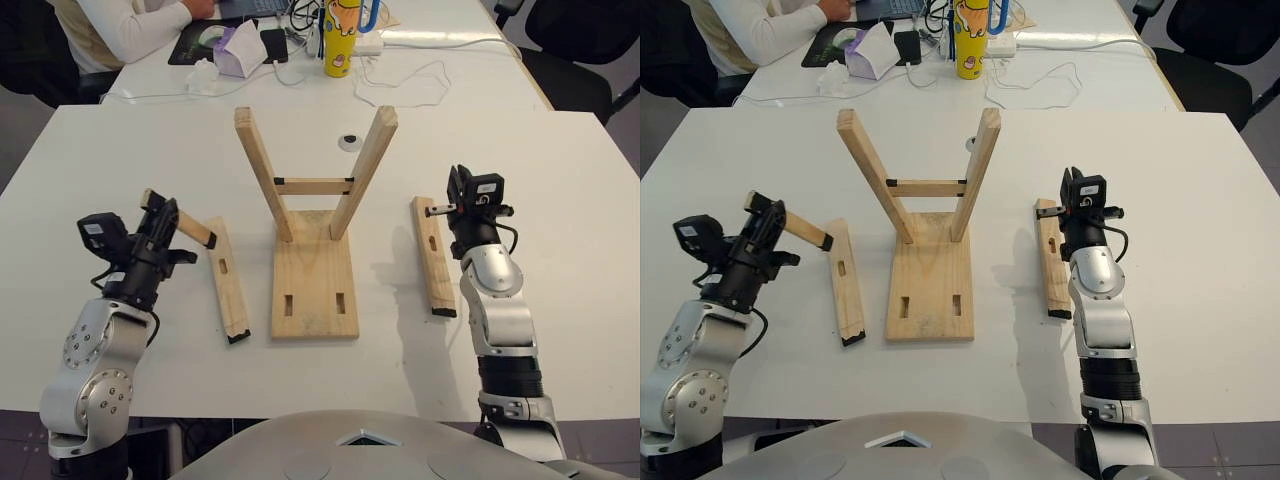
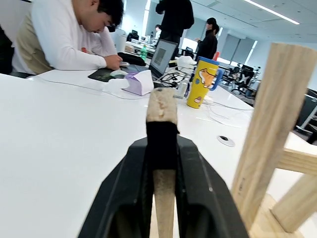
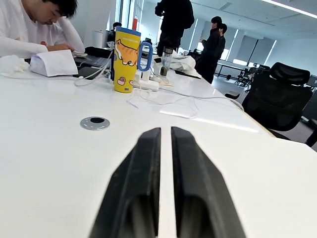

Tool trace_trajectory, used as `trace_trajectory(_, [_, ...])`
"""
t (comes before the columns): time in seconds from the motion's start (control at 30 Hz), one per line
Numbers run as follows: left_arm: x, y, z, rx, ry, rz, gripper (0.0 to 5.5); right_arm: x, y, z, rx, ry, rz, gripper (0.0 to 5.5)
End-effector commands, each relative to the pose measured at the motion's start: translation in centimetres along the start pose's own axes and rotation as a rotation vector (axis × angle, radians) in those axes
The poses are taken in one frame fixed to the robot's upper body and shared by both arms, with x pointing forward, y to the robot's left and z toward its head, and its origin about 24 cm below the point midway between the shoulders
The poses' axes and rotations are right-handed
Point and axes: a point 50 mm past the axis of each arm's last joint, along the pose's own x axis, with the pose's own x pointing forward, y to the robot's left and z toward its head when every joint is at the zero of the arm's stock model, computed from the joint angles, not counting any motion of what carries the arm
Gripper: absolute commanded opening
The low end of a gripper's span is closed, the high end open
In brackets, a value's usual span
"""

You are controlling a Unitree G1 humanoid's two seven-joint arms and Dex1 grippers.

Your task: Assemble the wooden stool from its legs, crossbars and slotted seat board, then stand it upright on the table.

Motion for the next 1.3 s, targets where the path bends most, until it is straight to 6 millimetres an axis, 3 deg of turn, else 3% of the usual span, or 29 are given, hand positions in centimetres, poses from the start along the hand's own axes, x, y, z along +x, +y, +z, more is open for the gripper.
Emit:
trace_trajectory(0.03, [-0.4,-0.2,-1.3,-0.069,0.058,0.073,0.43,-0.2,0.4,0.3,-0.015,-0.028,-0.010,0.00])
trace_trajectory(0.23, [-0.8,-1.5,-2.3,-0.171,0.099,0.075,0.43,-0.2,0.6,0.2,-0.028,-0.034,-0.013,0.00])
trace_trajectory(0.73, [-1.9,-0.6,-4.3,-0.150,0.164,0.204,0.43,-0.2,0.6,0.1,-0.040,-0.038,-0.011,0.00])
trace_trajectory(0.93, [-1.8,0.8,-5.5,0.033,0.201,0.302,0.43,0.2,0.7,0.5,-0.037,-0.049,-0.006,0.00])
trace_trajectory(1.03, [-1.3,0.6,-5.8,0.179,0.186,0.251,0.43,0.4,0.8,0.6,-0.036,-0.053,-0.001,0.00])
trace_trajectory(1.3, [0.1,2.6,-7.0,0.276,0.158,0.261,0.42,0.9,0.9,0.8,-0.039,-0.061,0.014,0.00])
